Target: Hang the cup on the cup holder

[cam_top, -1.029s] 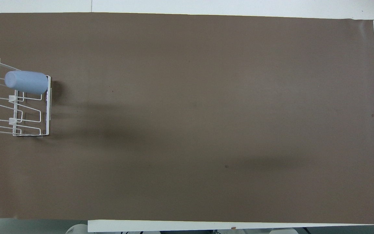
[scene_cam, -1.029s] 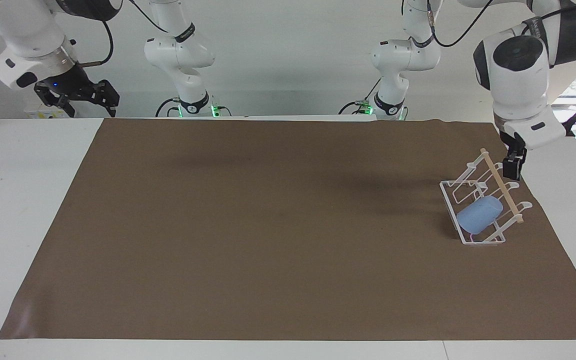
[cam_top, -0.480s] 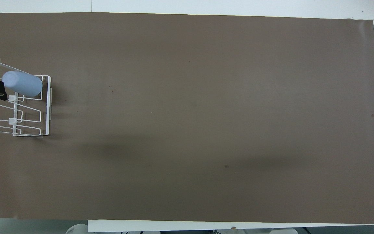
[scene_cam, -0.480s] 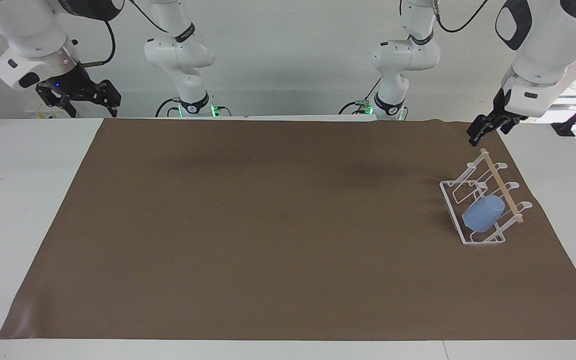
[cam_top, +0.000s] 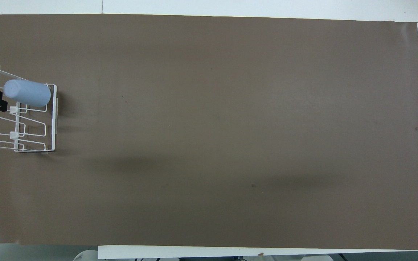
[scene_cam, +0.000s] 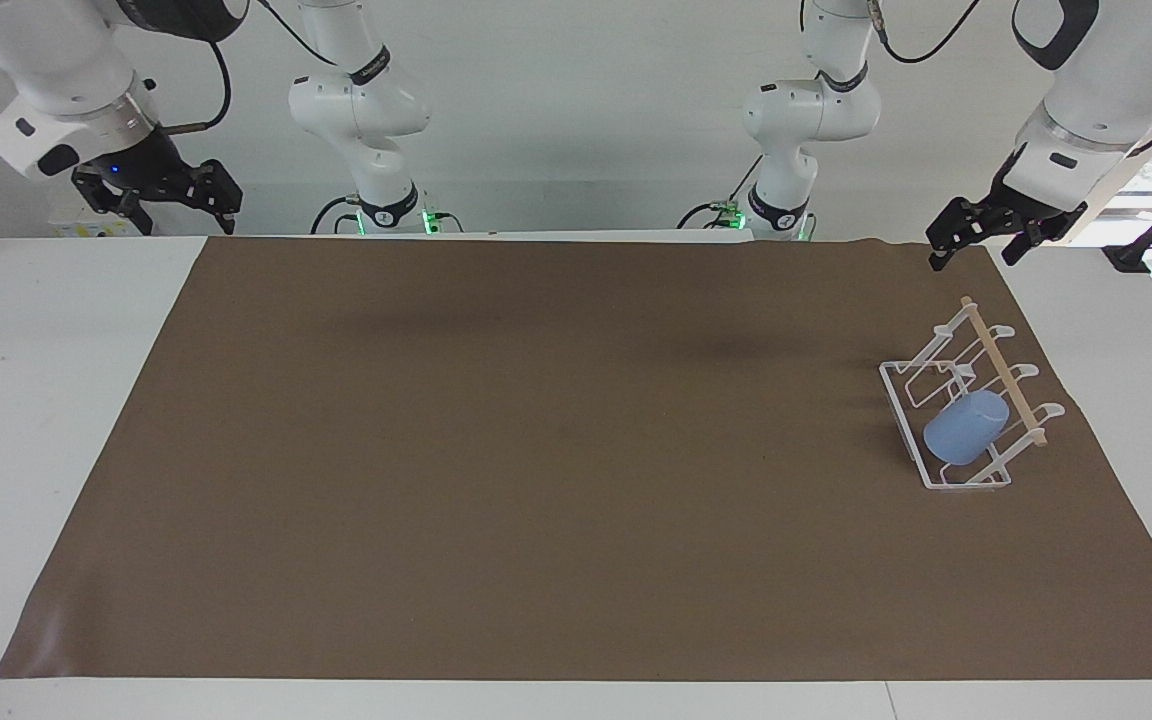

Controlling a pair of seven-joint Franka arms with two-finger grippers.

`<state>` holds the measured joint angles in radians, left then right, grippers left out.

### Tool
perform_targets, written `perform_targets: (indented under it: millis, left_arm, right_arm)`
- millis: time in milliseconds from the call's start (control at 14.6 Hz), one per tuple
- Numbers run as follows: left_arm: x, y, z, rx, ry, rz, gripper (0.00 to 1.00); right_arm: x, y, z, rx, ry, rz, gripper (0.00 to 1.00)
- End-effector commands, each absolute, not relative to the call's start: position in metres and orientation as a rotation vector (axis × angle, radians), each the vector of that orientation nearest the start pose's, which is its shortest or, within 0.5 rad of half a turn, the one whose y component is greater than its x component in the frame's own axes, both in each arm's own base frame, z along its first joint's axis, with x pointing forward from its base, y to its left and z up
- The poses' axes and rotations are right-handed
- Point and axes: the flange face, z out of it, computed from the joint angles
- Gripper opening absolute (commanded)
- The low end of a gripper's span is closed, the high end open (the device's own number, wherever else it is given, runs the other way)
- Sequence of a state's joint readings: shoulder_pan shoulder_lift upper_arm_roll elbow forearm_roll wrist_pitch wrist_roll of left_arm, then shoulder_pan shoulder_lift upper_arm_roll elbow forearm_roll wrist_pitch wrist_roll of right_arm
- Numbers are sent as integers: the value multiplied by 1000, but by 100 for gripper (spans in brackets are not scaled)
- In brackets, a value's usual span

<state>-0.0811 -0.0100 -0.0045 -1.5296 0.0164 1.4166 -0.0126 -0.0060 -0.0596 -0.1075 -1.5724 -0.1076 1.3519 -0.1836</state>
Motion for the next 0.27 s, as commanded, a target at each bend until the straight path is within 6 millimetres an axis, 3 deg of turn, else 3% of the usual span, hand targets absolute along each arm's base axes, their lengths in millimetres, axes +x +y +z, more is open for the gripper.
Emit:
perform_targets:
  millis: [0, 206]
  left_arm:
    - [543, -49, 642, -3164, 247, 242, 100]
    - [542, -51, 643, -3175, 253, 231, 100]
  right_arm:
    - [502, -73, 640, -3192, -82, 286, 99]
    - [501, -73, 641, -3192, -81, 284, 99]
